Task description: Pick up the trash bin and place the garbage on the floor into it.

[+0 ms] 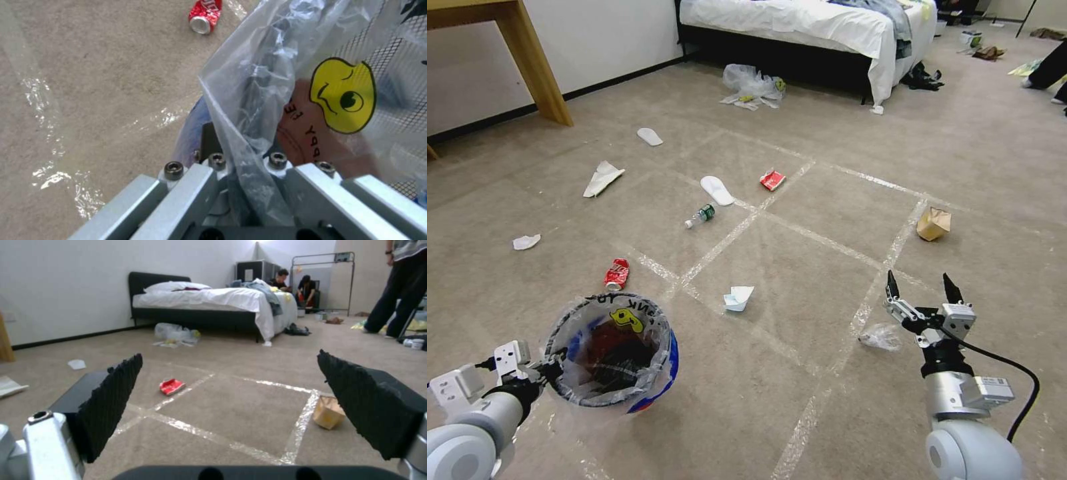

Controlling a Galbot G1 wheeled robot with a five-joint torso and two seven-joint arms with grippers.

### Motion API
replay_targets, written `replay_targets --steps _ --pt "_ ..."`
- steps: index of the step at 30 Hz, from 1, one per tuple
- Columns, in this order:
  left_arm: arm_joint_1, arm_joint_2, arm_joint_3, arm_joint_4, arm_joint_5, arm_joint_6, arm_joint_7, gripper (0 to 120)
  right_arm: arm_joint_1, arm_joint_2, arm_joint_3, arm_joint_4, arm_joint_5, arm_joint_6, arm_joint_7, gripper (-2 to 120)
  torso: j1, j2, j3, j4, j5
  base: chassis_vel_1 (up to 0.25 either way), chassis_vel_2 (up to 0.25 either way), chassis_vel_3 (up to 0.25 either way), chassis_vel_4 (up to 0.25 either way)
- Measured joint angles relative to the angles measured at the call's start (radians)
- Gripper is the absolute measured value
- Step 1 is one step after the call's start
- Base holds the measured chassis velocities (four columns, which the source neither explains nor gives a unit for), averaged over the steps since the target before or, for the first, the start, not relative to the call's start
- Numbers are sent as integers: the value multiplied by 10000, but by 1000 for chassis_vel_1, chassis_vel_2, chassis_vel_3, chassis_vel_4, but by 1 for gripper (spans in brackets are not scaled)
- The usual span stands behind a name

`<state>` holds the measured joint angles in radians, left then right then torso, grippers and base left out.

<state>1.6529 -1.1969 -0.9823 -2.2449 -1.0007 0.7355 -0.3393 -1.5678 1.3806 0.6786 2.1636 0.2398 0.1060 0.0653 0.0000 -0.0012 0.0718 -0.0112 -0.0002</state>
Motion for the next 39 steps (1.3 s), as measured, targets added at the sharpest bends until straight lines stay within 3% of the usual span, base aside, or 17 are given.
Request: replay_targets --steps 30,39 --pt "46 -10 -189 123 -37 0 62 1 86 68 -57 -116 -41 31 20 100 0 0 1 -9 0 -83 -77 -86 -86" --pt "17 6 -264 231 -76 0 34 1 58 69 -50 -112 -42 49 15 100 0 0 1 5 0 -14 -19 -19 -16"
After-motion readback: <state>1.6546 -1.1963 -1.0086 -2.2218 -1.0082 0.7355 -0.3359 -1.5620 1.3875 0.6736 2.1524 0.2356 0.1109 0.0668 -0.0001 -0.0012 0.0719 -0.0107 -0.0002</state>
